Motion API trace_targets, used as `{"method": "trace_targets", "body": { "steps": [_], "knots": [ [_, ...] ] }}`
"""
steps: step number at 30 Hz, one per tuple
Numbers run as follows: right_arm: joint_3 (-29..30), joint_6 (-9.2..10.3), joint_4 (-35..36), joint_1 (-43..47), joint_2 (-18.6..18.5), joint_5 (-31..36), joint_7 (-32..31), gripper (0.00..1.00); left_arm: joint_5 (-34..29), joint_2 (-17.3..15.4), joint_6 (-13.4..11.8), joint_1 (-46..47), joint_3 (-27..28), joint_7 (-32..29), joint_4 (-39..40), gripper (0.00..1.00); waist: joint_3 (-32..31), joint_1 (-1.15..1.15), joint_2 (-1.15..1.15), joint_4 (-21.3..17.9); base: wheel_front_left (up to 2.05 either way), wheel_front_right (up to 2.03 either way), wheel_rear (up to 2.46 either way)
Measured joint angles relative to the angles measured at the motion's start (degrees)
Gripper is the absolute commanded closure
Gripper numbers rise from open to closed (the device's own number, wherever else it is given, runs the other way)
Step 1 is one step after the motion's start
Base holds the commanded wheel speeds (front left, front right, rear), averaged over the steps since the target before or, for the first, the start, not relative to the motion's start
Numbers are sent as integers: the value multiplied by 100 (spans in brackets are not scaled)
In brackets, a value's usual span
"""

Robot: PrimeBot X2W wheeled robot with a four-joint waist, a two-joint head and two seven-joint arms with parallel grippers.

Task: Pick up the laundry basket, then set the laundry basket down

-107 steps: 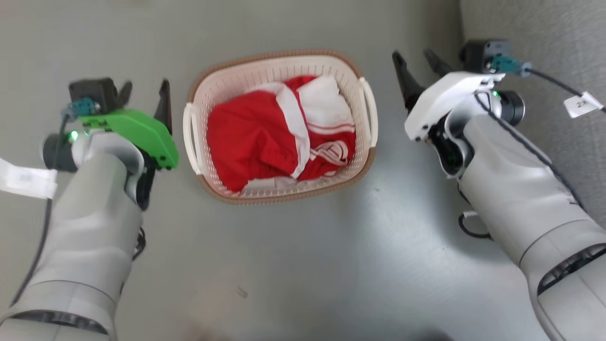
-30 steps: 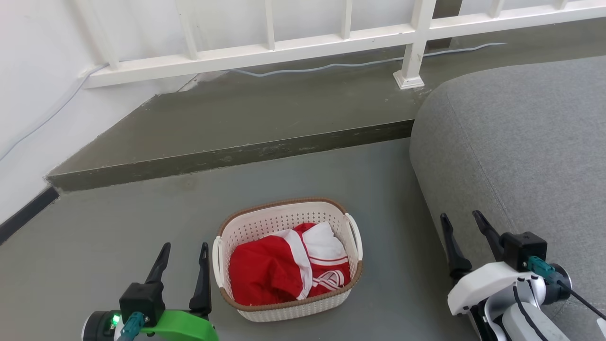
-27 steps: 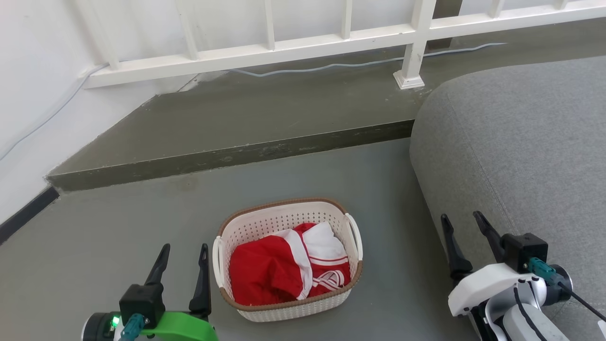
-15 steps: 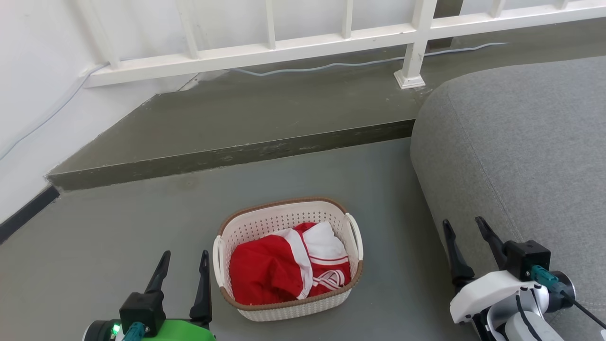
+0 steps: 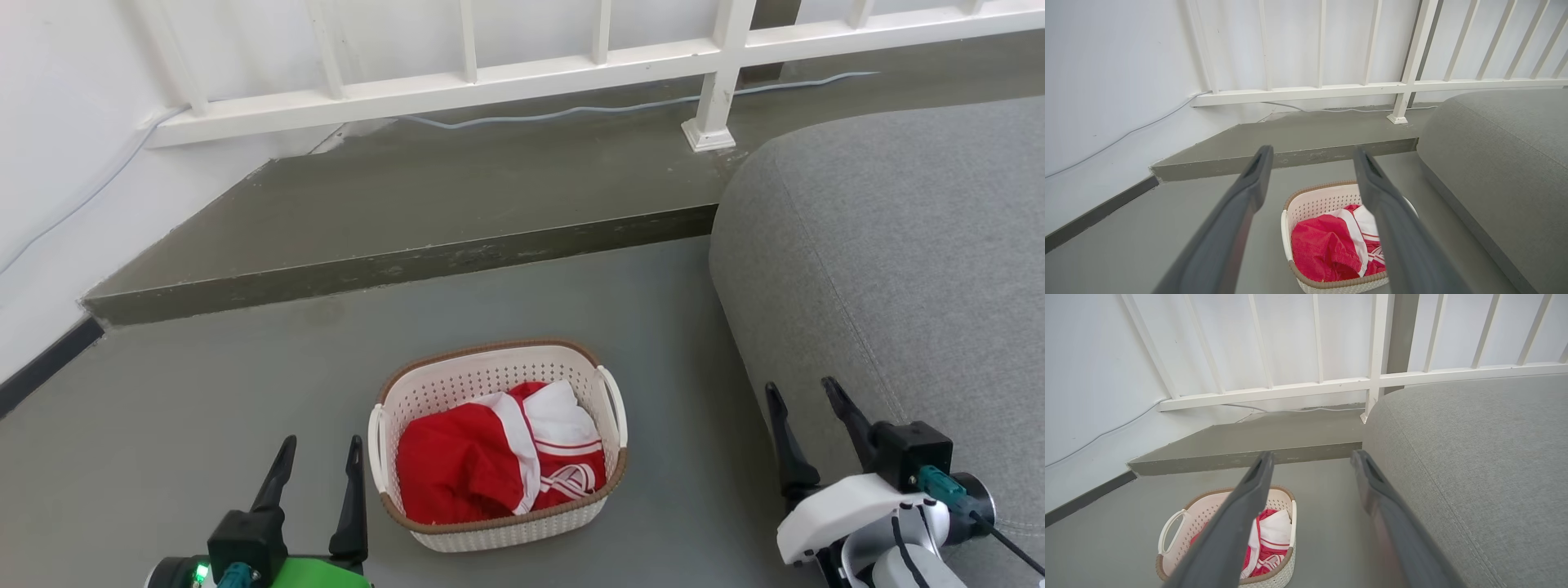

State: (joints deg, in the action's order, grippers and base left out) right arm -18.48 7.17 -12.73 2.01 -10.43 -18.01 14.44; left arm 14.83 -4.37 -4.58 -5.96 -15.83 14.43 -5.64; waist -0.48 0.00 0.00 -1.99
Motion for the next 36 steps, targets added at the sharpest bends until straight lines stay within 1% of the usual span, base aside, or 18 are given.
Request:
{"method": "trace_targets", "body": {
  "steps": [1, 6, 9, 15, 22, 28, 36],
  "knots": [
    [1, 0, 11, 9, 5, 1, 0, 100, -4, 0, 0, -10, 0, 0, 2, 100, 1, 0, 0, 2, 0, 0, 0],
    [-63, -10, -253, 225, 129, -2, -4, 100, 0, 25, 0, -62, -79, -27, -308, 100, 4, 0, 0, 4, 0, 0, 0],
    [-52, -26, -261, 290, 146, -40, -4, 100, 76, 29, 4, -113, -85, -27, -310, 100, 6, 0, 0, 7, 0, 0, 0],
    [7, -105, -232, 290, 167, -387, -38, 100, 371, 31, 60, -148, -87, -27, -255, 100, 12, 0, 0, 21, 0, 0, 0],
    [142, -163, -166, 289, 207, -966, -145, 100, 966, 41, 152, -153, -42, -82, -169, 100, 19, 0, 0, 33, 0, 0, 0],
    [293, -260, -148, 285, 256, -1430, -261, 100, 1480, 45, 163, -152, 112, -188, -167, 100, 24, 0, 0, 42, 0, 0, 0],
    [475, -313, -141, 261, 307, -1959, -391, 100, 2072, 46, 212, -140, 256, -335, -172, 100, 30, 0, 0, 54, 0, 0, 0]
  ]
}}
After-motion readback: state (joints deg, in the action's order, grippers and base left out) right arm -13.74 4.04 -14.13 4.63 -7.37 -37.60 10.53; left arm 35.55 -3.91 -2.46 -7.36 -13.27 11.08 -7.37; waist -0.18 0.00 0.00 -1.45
